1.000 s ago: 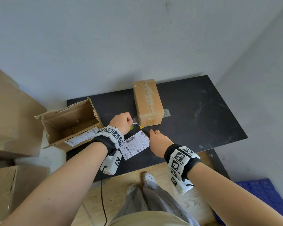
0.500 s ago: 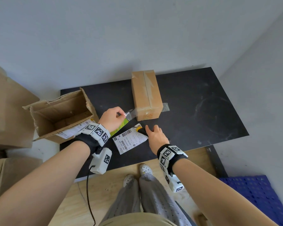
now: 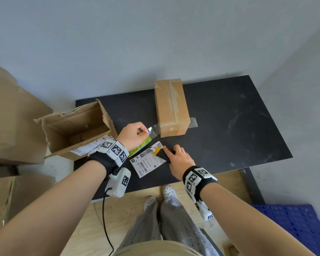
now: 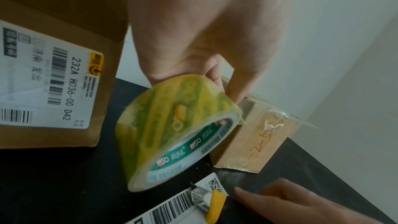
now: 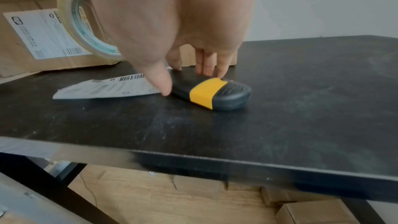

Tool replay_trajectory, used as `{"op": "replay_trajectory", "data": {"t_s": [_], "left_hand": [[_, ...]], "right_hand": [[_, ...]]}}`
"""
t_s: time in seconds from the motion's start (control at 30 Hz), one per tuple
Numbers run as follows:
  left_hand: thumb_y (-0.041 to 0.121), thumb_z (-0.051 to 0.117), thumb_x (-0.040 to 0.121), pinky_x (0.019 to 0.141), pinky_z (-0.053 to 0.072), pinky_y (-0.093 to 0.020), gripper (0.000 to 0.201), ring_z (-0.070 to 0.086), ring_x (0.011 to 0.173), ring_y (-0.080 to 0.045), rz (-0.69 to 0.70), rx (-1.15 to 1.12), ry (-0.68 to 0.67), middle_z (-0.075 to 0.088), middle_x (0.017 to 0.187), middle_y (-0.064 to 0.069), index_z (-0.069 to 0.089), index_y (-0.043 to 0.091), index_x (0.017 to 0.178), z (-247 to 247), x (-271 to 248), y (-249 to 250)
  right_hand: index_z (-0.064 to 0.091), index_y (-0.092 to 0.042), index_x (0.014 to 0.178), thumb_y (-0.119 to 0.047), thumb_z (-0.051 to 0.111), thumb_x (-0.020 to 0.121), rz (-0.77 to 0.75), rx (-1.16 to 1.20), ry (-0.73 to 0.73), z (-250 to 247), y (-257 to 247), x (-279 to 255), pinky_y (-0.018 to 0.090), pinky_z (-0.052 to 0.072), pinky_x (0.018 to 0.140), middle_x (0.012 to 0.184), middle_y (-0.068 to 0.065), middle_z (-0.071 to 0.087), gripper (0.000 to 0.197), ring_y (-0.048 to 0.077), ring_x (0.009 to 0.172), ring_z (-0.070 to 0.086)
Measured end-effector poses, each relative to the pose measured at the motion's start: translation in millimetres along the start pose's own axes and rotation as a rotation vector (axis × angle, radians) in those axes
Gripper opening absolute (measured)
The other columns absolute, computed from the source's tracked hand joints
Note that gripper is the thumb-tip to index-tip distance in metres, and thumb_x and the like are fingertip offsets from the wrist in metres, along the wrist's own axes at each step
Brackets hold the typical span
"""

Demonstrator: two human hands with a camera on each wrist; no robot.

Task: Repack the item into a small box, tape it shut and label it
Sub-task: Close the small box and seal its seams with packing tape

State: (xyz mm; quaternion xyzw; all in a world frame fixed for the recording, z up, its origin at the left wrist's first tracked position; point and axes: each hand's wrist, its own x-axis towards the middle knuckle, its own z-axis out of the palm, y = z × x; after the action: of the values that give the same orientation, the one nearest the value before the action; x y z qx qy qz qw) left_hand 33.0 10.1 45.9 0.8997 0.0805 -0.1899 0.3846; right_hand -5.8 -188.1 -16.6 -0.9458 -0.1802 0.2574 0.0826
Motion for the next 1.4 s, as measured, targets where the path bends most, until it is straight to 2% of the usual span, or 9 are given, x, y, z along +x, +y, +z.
{"op": "replay_trajectory", "data": {"t_s": [0.07, 0.17, 0.23, 0.27, 0.33, 0.43, 0.73, 1.2, 1.4], "left_hand": [[0.022, 0.057, 0.090, 0.083, 0.054, -0.039, 0.002, 0.063, 0.089, -0.020, -0.004, 0.005, 0.007, 0.066, 0.093, -0.005, 0.058, 0.023, 0.092, -1, -1, 1], [0.021, 0.057, 0.090, 0.084, 0.053, -0.040, 0.002, 0.063, 0.091, -0.021, -0.007, 0.016, 0.007, 0.065, 0.097, -0.006, 0.058, 0.023, 0.091, -3, -4, 3], [0.021, 0.058, 0.090, 0.085, 0.053, -0.040, 0.002, 0.062, 0.091, -0.021, -0.004, 0.025, 0.007, 0.066, 0.097, -0.006, 0.059, 0.023, 0.090, -3, -4, 3], [0.022, 0.058, 0.090, 0.085, 0.053, -0.040, 0.002, 0.063, 0.091, -0.021, -0.002, 0.027, 0.010, 0.066, 0.097, -0.005, 0.059, 0.024, 0.089, -4, -3, 3], [0.022, 0.059, 0.089, 0.086, 0.052, -0.040, 0.002, 0.063, 0.091, -0.021, -0.003, 0.029, 0.013, 0.066, 0.097, -0.004, 0.060, 0.024, 0.089, -3, -3, 4], [0.023, 0.059, 0.089, 0.086, 0.052, -0.037, 0.003, 0.062, 0.093, -0.019, 0.004, 0.050, 0.018, 0.066, 0.098, -0.003, 0.060, 0.023, 0.092, -2, -5, 5], [0.025, 0.060, 0.090, 0.078, 0.046, -0.027, 0.016, 0.060, 0.096, -0.017, 0.035, 0.158, 0.071, 0.063, 0.102, -0.001, 0.056, 0.019, 0.104, 3, -9, 4], [0.024, 0.060, 0.089, 0.070, 0.046, -0.028, 0.015, 0.061, 0.083, -0.019, -0.084, 0.204, 0.133, 0.066, 0.095, -0.004, 0.058, 0.018, 0.102, 16, 2, 7], [0.024, 0.057, 0.092, 0.071, 0.048, -0.031, 0.015, 0.059, 0.083, -0.021, -0.095, 0.354, 0.113, 0.063, 0.095, -0.004, 0.054, 0.017, 0.105, 15, 7, 10]], "right_hand": [[0.028, -0.015, 0.145, -0.016, 0.053, 0.089, -0.087, -0.005, 0.128, -14, -1, -2, 0.034, 0.041, 0.095, 0.132, 0.008, 0.039, 0.062, 0.026, 0.114, 0.046], [0.057, -0.006, 0.115, -0.002, 0.066, 0.065, -0.245, -0.030, 0.503, -39, -4, -4, 0.033, 0.048, 0.074, 0.105, 0.009, 0.059, 0.050, 0.028, 0.086, 0.060], [0.054, -0.006, 0.117, -0.003, 0.066, 0.062, -0.269, -0.058, 0.598, -55, -3, -1, 0.035, 0.050, 0.083, 0.113, 0.010, 0.061, 0.056, 0.029, 0.093, 0.061], [0.050, -0.006, 0.126, -0.005, 0.065, 0.064, -0.268, -0.070, 0.577, -65, -3, 1, 0.037, 0.045, 0.096, 0.124, 0.011, 0.057, 0.064, 0.030, 0.108, 0.058], [0.032, -0.008, 0.143, -0.007, 0.060, 0.073, -0.258, -0.092, 0.480, -77, 1, 7, 0.035, 0.019, 0.116, 0.148, 0.011, 0.036, 0.076, 0.027, 0.137, 0.034], [0.006, -0.013, 0.151, -0.015, 0.053, 0.085, -0.235, -0.148, 0.299, -85, 7, 15, 0.030, -0.004, 0.116, 0.159, 0.004, 0.003, 0.081, 0.019, 0.147, 0.001], [-0.005, -0.016, 0.150, -0.016, 0.053, 0.087, -0.248, -0.186, 0.198, -88, 17, 15, 0.029, -0.007, 0.116, 0.159, 0.001, -0.009, 0.086, 0.017, 0.146, -0.007], [-0.002, -0.018, 0.151, -0.014, 0.051, 0.090, -0.297, -0.153, 0.173, -91, 26, 19, 0.027, -0.006, 0.115, 0.159, 0.000, -0.008, 0.081, 0.016, 0.146, -0.007], [0.000, -0.018, 0.151, -0.012, 0.048, 0.091, -0.311, -0.134, 0.197, -89, 29, 21, 0.026, -0.006, 0.115, 0.159, -0.001, -0.006, 0.077, 0.016, 0.147, -0.006]]}}
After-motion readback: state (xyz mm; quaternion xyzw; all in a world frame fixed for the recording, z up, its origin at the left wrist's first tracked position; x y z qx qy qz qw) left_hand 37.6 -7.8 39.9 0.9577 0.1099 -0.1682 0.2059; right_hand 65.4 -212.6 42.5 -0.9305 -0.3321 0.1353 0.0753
